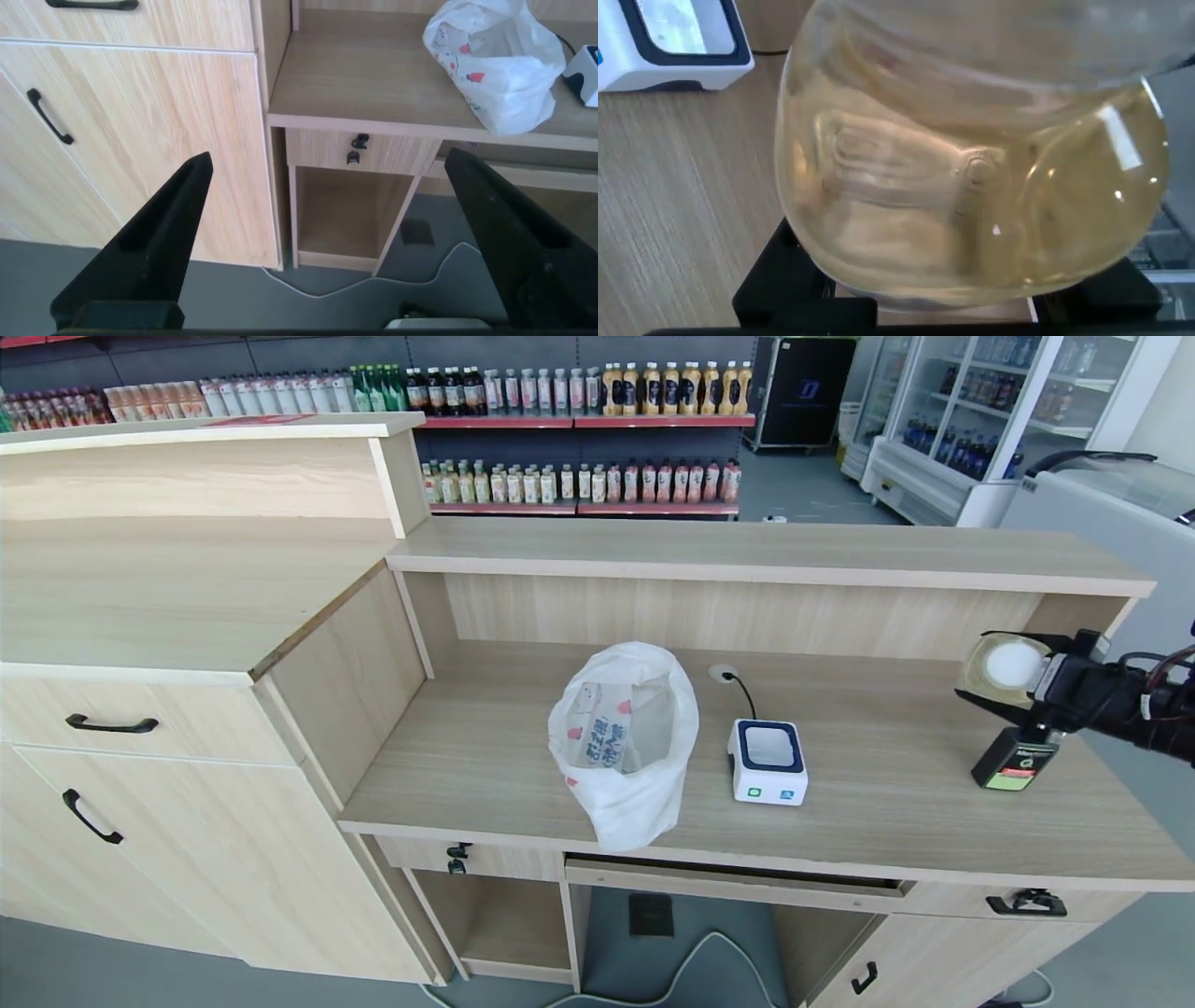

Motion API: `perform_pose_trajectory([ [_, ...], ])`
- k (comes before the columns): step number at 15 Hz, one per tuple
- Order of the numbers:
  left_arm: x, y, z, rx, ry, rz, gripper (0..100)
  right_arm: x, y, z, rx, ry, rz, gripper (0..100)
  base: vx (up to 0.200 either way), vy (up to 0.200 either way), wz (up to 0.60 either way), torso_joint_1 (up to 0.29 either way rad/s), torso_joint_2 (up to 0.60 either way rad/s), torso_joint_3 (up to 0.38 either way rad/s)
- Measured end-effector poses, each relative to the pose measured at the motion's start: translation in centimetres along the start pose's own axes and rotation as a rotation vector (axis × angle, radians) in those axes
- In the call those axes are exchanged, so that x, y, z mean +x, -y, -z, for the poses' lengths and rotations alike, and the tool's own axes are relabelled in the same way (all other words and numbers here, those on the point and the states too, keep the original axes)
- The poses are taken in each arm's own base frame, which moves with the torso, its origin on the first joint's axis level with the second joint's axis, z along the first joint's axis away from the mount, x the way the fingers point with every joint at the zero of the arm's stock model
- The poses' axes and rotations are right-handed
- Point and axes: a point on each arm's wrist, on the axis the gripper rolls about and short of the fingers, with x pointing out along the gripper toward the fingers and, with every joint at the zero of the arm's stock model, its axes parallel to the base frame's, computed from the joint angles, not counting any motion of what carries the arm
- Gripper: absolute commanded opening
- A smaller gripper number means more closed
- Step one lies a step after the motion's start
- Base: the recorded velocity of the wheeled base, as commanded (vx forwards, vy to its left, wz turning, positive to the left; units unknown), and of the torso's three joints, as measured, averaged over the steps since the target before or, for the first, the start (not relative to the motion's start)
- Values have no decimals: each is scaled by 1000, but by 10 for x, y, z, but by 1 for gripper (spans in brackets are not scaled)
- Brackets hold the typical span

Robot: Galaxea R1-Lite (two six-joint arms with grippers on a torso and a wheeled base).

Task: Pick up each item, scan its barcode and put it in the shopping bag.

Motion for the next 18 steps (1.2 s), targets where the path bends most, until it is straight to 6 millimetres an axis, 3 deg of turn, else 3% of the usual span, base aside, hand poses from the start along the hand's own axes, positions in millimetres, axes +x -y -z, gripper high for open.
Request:
perform_pose_trajectory([
  [3,0,0,0,0,0,0,100,14,5,-2,-71,48,49,0,0,0,600,4,6,-1],
  [5,0,0,0,0,-1,0,100,25,2,1,-92,82,78,0,0,0,0,0,0,0],
  [9,0,0,0,0,0,0,100,51,-29,14,-61,124,36,0,0,0,0,0,0,0],
  [13,0,0,0,0,0,0,100,64,-56,18,-21,136,-30,0,0,0,0,0,0,0],
  [18,0,0,0,0,0,0,100,71,-75,18,11,158,-80,0,0,0,0,0,0,0],
])
